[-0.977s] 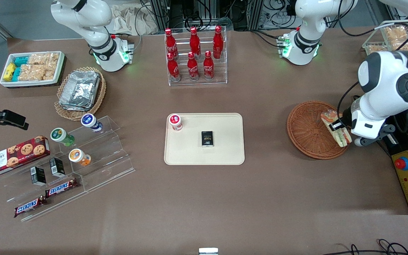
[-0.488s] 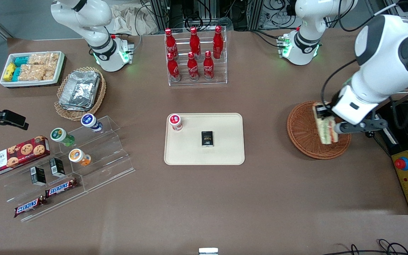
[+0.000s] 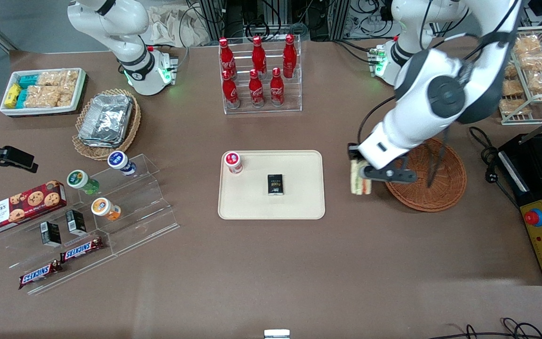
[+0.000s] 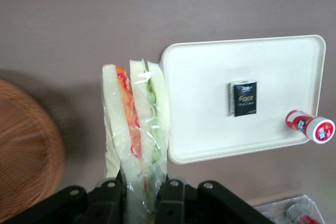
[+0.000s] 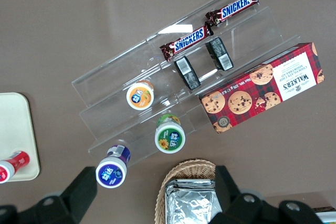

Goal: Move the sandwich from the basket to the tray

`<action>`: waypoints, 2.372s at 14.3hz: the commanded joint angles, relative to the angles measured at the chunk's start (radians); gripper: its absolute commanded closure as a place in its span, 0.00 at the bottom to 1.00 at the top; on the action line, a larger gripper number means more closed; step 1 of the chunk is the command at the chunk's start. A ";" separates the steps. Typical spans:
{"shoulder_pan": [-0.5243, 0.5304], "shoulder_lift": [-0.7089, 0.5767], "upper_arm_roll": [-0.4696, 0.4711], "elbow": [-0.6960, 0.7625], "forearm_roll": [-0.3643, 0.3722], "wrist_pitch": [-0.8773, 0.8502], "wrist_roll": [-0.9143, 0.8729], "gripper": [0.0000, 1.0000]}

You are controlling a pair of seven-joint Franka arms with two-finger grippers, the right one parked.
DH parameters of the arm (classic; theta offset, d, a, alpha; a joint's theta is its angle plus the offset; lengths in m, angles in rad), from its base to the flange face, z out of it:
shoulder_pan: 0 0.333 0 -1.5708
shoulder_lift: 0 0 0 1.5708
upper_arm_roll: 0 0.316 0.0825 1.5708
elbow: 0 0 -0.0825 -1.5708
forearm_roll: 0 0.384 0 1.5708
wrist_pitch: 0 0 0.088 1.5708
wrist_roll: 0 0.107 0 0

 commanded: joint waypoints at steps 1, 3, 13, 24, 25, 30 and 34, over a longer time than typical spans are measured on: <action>-0.058 0.103 0.006 -0.032 -0.005 0.149 -0.040 1.00; -0.106 0.176 0.007 -0.037 0.034 0.236 -0.086 1.00; -0.186 0.364 0.010 -0.047 0.275 0.411 -0.298 0.00; -0.055 0.142 0.012 0.115 0.274 0.046 -0.444 0.00; -0.029 0.117 0.012 0.152 0.269 -0.028 -0.442 0.00; -0.008 -0.102 0.188 0.161 0.161 -0.226 -0.251 0.00; -0.076 -0.277 0.398 0.062 0.131 -0.314 0.014 0.00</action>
